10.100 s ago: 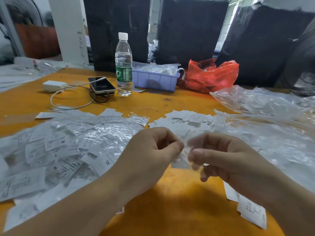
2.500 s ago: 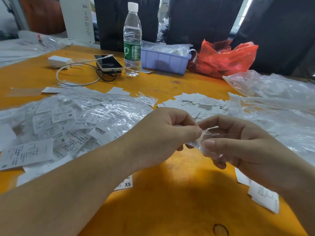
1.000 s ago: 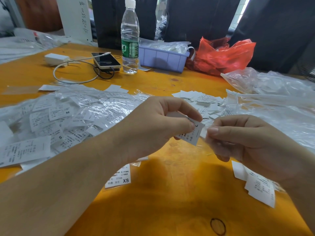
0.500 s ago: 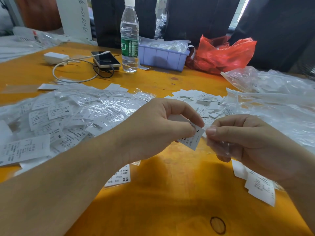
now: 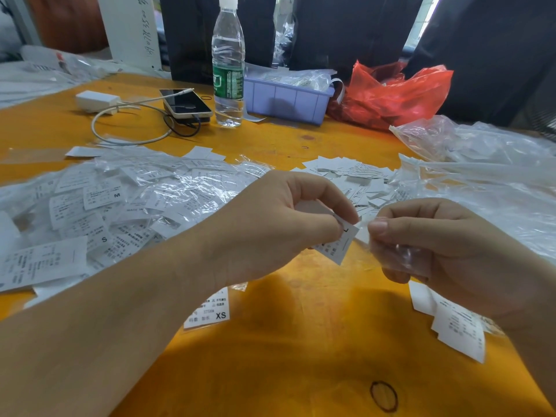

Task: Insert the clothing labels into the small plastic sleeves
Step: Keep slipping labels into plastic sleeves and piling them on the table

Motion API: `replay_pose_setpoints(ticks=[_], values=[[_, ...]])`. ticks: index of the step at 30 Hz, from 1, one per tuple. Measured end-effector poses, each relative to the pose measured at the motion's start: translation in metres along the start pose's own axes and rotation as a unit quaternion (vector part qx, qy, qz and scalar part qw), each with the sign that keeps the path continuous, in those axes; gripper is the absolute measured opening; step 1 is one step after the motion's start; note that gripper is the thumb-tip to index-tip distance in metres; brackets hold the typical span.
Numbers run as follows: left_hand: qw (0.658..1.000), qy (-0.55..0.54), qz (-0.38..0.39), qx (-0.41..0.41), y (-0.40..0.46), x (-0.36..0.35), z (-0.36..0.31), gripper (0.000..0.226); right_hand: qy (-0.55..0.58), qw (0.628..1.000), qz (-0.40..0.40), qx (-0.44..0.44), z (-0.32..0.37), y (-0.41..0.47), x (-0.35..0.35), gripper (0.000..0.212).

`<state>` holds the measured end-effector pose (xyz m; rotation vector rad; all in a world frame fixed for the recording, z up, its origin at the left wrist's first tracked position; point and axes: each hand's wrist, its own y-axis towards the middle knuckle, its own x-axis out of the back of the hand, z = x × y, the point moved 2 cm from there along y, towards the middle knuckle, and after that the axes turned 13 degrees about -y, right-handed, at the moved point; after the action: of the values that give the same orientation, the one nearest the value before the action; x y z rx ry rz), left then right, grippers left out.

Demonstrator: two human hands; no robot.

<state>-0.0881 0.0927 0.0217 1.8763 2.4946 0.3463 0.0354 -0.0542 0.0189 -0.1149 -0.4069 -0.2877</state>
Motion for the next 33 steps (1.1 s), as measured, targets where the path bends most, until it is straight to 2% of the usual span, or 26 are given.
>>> replay_pose_setpoints(ticks=[12,28,33], values=[[0.999,-0.018,0.026,0.004,-0.0003,-0.0021,0.0004,0.017,-0.002,1.0,0.011,0.012,0.0026,0.0002,-0.0017,0.022],[1.0,-0.002,0.003,0.021,0.0003,-0.0016,0.0024,0.017,-0.002,1.0,0.017,0.007,0.001,-0.0006,-0.0031,0.023],[0.999,0.018,-0.021,0.039,0.0005,0.0006,0.0043,0.011,-0.001,1.0,0.007,0.015,0.0011,-0.0013,-0.0021,0.023]])
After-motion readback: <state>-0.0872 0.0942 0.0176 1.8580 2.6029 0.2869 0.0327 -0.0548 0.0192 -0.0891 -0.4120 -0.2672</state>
